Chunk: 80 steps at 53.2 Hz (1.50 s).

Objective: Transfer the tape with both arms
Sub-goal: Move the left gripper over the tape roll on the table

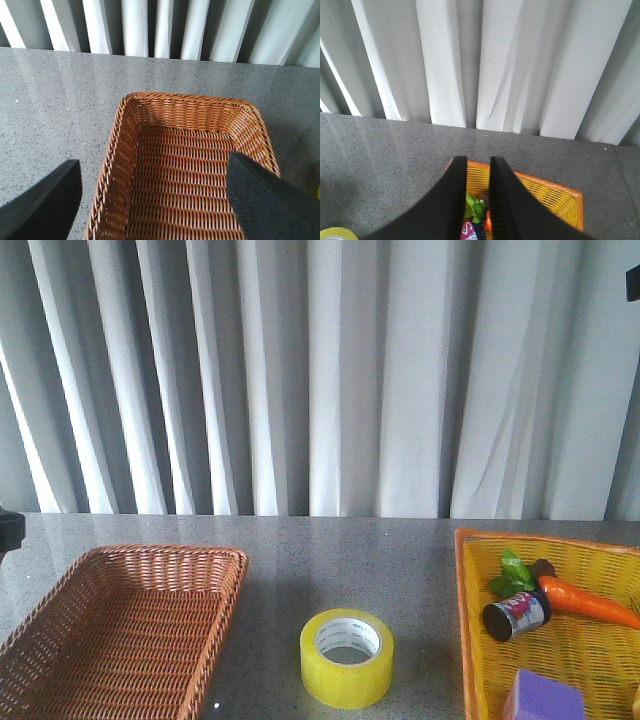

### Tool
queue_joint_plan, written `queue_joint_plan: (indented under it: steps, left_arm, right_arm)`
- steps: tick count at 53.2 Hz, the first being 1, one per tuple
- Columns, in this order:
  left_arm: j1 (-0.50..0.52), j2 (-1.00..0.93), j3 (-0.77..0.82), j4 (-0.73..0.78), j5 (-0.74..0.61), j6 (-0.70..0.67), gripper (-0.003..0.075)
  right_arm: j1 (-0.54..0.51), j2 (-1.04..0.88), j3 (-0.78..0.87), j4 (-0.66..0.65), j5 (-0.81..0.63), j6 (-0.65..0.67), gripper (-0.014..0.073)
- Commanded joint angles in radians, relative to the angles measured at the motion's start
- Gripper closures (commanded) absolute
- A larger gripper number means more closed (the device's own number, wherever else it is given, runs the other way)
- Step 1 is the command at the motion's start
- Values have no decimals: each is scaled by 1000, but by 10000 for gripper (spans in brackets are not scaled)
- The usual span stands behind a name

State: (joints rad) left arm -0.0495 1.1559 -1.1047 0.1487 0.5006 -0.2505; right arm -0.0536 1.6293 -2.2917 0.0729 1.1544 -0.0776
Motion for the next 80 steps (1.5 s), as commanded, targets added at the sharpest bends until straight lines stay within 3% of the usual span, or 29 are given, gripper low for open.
queue_joint_plan:
  steps: [1, 23, 40, 51, 61, 80]
  left_arm:
    - [-4, -19, -37, -3, -93, 1, 145]
    - [-26, -19, -59, -56, -139, 2, 145]
    - [-160, 38, -365, -56, -97, 37, 145]
    - [-293, 245, -653, -56, 125, 133, 145]
    - [-402, 489, -818, -59, 278, 123, 145]
    - [-470, 817, -948, -109, 359, 16, 145]
  right_arm:
    - [-8, -42, -23, 12, -56, -18, 610]
    - [-8, -45, -23, 5, 1, -54, 603]
    - [-4, -51, -23, -5, 20, -54, 603]
    - [-4, -47, -23, -5, 20, -54, 603]
    - [-4, -47, -23, -5, 22, -54, 603]
    - [-4, -47, -23, -5, 26, -54, 603]
